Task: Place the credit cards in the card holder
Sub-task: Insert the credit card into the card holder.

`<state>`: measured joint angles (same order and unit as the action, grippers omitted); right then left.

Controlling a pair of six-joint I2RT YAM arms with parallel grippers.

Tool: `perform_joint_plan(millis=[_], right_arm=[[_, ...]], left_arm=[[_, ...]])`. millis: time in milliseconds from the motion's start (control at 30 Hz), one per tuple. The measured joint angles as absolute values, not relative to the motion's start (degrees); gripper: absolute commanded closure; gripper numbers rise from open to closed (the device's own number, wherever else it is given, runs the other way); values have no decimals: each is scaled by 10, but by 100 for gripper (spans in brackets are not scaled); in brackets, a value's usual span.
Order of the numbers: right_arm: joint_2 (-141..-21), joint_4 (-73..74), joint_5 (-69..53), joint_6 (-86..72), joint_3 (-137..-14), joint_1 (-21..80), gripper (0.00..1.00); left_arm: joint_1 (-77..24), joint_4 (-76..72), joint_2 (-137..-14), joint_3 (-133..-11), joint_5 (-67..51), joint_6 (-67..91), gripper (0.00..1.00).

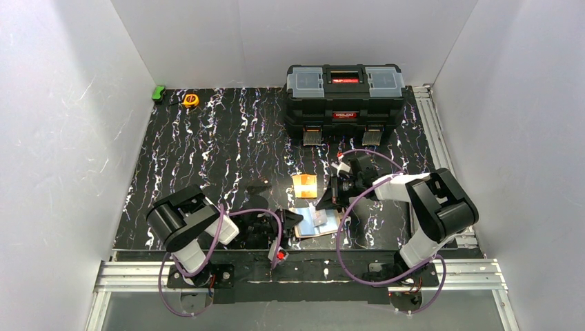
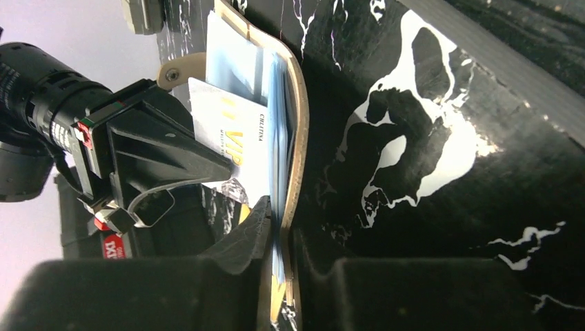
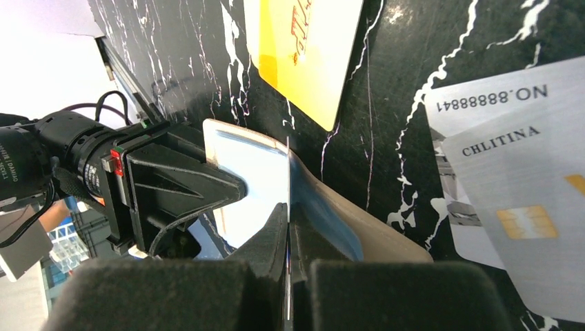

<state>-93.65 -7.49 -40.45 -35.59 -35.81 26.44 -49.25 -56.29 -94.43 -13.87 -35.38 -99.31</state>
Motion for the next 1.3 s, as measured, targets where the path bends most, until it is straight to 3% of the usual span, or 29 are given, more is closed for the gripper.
perform_joint_plan(millis=[200,667,1300], right_arm=[[-893,-83,-403,-363,-348,245,99],[-630,-139,-400,-446,-264,176,99],[-532,-102,-380,-449,-273,143,99]], left_arm=[[-493,-572,-944,-136,-353,-1011,100],[-494,-622,-935,-180,-325,-1062,100],[-494,-527,-760,-190,-323,-1091,100]])
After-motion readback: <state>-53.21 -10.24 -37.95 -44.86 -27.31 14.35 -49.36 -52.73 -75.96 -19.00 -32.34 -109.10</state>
